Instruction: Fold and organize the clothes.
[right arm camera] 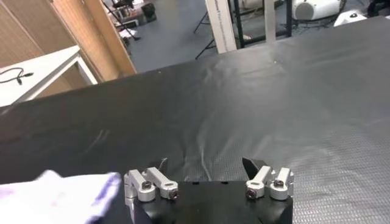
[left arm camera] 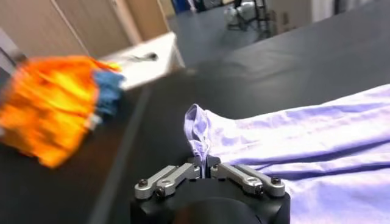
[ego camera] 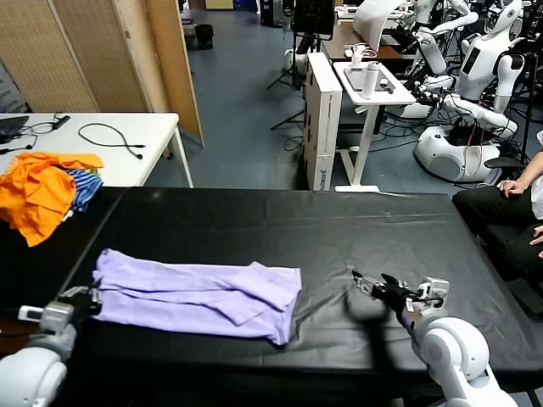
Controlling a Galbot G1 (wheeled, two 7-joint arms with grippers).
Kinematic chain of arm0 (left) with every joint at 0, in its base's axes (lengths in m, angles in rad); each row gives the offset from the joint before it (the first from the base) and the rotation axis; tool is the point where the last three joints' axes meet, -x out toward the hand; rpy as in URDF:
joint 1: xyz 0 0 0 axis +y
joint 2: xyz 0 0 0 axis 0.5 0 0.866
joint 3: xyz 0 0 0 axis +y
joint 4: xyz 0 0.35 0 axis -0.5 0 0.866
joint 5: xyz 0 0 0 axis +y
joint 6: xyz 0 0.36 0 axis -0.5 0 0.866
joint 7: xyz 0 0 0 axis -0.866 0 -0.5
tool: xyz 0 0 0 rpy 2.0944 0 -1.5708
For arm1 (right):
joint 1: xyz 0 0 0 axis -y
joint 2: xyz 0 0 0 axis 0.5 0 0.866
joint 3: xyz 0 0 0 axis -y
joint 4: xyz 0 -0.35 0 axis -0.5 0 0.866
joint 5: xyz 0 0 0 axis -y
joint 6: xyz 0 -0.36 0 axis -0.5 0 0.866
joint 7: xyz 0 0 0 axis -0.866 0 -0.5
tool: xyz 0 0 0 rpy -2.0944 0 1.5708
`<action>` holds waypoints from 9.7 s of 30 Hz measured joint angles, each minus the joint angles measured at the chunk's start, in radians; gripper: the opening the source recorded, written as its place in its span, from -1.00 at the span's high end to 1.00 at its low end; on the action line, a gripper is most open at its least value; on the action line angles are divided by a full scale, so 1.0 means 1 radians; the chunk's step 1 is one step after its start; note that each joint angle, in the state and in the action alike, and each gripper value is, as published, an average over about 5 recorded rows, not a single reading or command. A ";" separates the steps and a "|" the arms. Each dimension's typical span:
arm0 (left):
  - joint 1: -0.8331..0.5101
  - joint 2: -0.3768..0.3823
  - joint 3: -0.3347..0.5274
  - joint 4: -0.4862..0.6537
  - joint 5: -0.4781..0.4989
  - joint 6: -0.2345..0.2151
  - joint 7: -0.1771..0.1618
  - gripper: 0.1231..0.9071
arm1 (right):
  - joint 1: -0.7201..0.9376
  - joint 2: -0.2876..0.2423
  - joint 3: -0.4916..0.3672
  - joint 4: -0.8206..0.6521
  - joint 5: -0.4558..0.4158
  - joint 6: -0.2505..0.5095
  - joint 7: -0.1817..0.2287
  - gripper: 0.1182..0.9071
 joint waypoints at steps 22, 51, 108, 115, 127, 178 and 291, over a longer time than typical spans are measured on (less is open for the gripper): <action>-0.121 -0.160 0.266 -0.311 -0.714 0.169 -0.252 0.83 | -0.061 0.021 0.025 0.023 -0.028 0.007 -0.003 -1.00; -0.195 -0.308 0.481 -0.245 -0.611 0.163 -0.229 0.83 | -0.080 0.024 0.022 0.046 -0.031 0.020 -0.009 -1.00; -0.156 -0.305 0.395 -0.266 -0.358 0.072 -0.128 -1.00 | 0.091 -0.077 -0.450 0.125 -0.119 0.050 -0.058 -1.00; -0.145 -0.306 0.386 -0.254 -0.343 0.065 -0.130 -1.00 | 0.131 -0.026 -0.480 0.043 -0.132 0.063 -0.058 -0.97; -0.132 -0.311 0.382 -0.251 -0.328 0.061 -0.131 -1.00 | 0.130 0.013 -0.482 0.004 -0.165 0.075 -0.068 0.49; -0.083 -0.465 0.256 0.041 -0.312 -0.196 0.126 -1.00 | -0.060 -0.029 -0.130 0.270 0.001 0.038 -0.065 -1.00; -0.056 -0.298 0.288 -0.207 0.181 -0.268 0.020 -1.00 | 0.161 0.183 -0.528 -0.111 0.207 0.000 -0.011 -0.53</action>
